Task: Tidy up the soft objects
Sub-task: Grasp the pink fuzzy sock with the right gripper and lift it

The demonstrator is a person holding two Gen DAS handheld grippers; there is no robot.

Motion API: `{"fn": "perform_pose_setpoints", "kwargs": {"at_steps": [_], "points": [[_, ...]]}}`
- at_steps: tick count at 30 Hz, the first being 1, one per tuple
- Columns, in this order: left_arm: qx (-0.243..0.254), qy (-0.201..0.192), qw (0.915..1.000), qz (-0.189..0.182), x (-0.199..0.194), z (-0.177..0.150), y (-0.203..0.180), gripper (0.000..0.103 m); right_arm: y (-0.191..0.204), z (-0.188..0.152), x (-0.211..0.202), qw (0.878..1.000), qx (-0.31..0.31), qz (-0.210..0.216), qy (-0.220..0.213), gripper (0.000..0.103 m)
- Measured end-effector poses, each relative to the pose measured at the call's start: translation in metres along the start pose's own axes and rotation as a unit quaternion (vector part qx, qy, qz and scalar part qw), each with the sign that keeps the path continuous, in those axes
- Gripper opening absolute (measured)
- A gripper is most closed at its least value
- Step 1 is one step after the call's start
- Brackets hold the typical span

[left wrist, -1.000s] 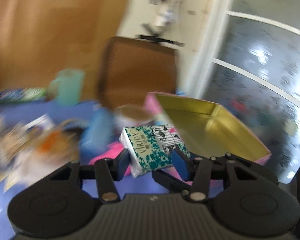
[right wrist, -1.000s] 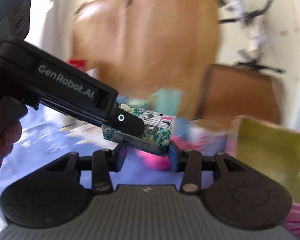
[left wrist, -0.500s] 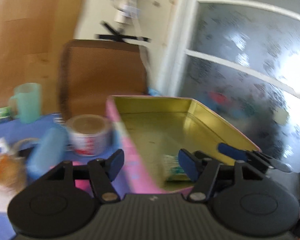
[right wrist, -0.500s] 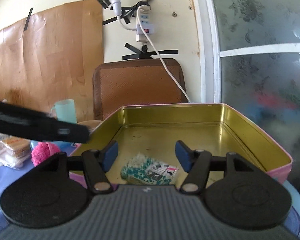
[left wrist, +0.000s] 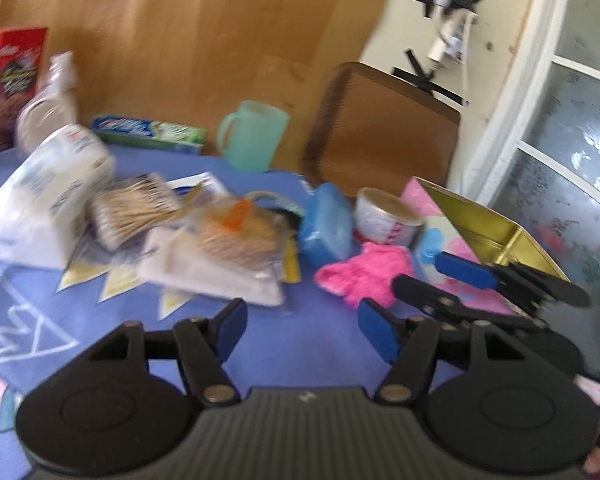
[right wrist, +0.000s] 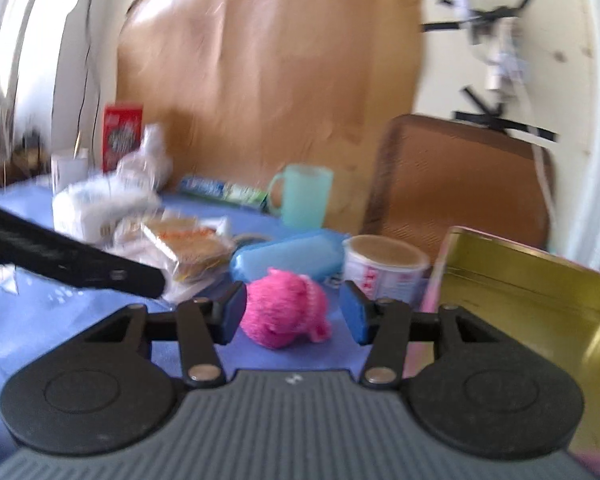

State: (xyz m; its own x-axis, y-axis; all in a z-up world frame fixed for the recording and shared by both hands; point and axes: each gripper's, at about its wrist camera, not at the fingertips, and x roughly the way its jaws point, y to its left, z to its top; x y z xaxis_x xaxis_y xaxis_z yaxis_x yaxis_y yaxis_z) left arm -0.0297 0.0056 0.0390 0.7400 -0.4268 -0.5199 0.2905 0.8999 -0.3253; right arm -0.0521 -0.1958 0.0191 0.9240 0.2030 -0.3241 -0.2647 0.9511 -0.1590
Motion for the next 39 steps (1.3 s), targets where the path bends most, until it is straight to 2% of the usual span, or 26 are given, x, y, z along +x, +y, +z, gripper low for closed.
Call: {"fn": "perform_pose_setpoints", "kwargs": {"at_steps": [5, 8, 11, 14, 16, 18, 21, 25, 29, 31, 32, 34, 37, 39], "points": [[-0.032, -0.001, 0.9995, 0.000, -0.008, -0.002, 0.024, 0.063, 0.011, 0.003, 0.046, 0.997, -0.035, 0.000, 0.063, 0.061], [-0.048, -0.005, 0.9988, -0.004, -0.013, 0.001, 0.035, 0.063, 0.012, -0.002, 0.040, 0.998, -0.022, 0.000, 0.055, 0.052], [-0.066, -0.006, 0.9977, -0.016, -0.015, 0.002, 0.044, 0.063, 0.021, -0.001, 0.009, 0.999, 0.010, 0.051, 0.012, 0.052], [-0.086, -0.008, 0.9961, -0.018, -0.016, -0.001, 0.054, 0.063, 0.037, -0.004, -0.017, 0.991, 0.027, 0.127, -0.030, 0.054], [-0.101, -0.006, 0.9948, -0.016, -0.017, -0.002, 0.061, 0.063, 0.049, -0.009, -0.017, 0.989, 0.012, 0.150, -0.015, 0.055], [-0.108, -0.001, 0.9939, -0.023, -0.019, -0.003, 0.065, 0.063, 0.055, -0.019, -0.009, 0.988, -0.010, 0.155, 0.018, 0.056], [-0.095, 0.000, 0.9947, -0.039, -0.022, -0.004, 0.061, 0.064, 0.051, -0.028, -0.010, 0.986, 0.010, 0.158, 0.044, 0.062], [-0.064, 0.014, 0.9943, -0.084, -0.019, -0.006, 0.045, 0.071, 0.053, -0.031, -0.015, 0.988, -0.001, 0.150, 0.045, 0.063], [-0.030, 0.037, 0.9958, -0.078, -0.006, -0.012, 0.027, 0.073, 0.058, -0.034, -0.010, 0.986, -0.010, 0.157, 0.057, 0.064], [-0.043, 0.051, 0.9941, -0.085, 0.002, -0.016, 0.028, 0.063, 0.059, -0.033, -0.007, 0.985, -0.014, 0.160, 0.060, 0.064], [-0.056, 0.065, 0.9908, -0.105, 0.008, -0.018, 0.029, 0.050, 0.059, -0.033, -0.006, 0.985, -0.015, 0.162, 0.061, 0.063], [-0.055, 0.065, 0.9909, -0.105, 0.011, -0.020, 0.025, 0.050, 0.059, -0.034, -0.005, 0.984, -0.016, 0.166, 0.063, 0.053], [-0.014, 0.047, 0.9934, -0.103, 0.006, -0.011, 0.005, 0.050, 0.055, -0.034, -0.009, 0.987, -0.009, 0.154, 0.052, 0.052], [0.016, 0.029, 0.9931, -0.112, 0.003, 0.001, -0.013, 0.050, 0.049, -0.031, -0.016, 0.990, -0.005, 0.139, 0.028, 0.052]]}}
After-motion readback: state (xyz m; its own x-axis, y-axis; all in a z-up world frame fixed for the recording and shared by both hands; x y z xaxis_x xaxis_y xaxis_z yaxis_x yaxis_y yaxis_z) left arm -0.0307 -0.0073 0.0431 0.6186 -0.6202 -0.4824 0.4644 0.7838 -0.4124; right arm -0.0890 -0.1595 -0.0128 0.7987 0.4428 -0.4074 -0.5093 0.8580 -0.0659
